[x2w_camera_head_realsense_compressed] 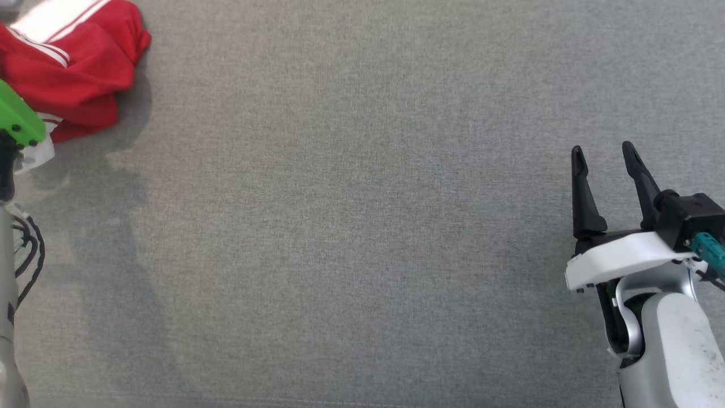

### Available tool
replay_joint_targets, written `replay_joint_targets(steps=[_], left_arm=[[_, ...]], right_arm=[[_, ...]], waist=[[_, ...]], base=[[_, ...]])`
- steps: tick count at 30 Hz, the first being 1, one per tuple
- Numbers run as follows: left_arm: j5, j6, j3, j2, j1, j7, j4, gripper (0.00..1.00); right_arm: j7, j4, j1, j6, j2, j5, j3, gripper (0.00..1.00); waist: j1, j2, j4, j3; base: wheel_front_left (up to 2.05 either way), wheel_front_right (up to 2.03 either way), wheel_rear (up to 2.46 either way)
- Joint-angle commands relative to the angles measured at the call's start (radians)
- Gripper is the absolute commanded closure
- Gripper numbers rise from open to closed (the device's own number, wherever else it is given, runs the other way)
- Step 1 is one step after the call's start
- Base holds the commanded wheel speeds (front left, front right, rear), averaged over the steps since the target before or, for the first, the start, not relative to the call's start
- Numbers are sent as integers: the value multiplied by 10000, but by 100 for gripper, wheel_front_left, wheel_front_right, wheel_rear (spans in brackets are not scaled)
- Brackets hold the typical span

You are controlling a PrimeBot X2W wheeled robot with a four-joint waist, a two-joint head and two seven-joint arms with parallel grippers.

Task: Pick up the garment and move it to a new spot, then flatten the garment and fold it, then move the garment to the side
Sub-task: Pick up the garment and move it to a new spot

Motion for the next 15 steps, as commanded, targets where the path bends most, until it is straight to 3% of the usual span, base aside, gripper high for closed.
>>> replay_joint_targets(steps=[1,7,15], left_arm=[[111,-55,-163,13,-191,-37,-183,100],[407,-219,-960,-499,-475,285,-1137,100],[248,-295,-1789,-1841,-974,846,-2504,100]], right_arm=[[-161,211,188,-15,-25,153,-19,0],[-699,1123,498,-15,-25,625,-43,0],[-1240,2094,848,-15,-28,1043,-98,0]], waist=[[-1,0,-154,-1031],[-1,0,-536,-2244],[-1,0,-1335,-3223]], base=[[0,0,0],[0,0,0],[0,0,0]])
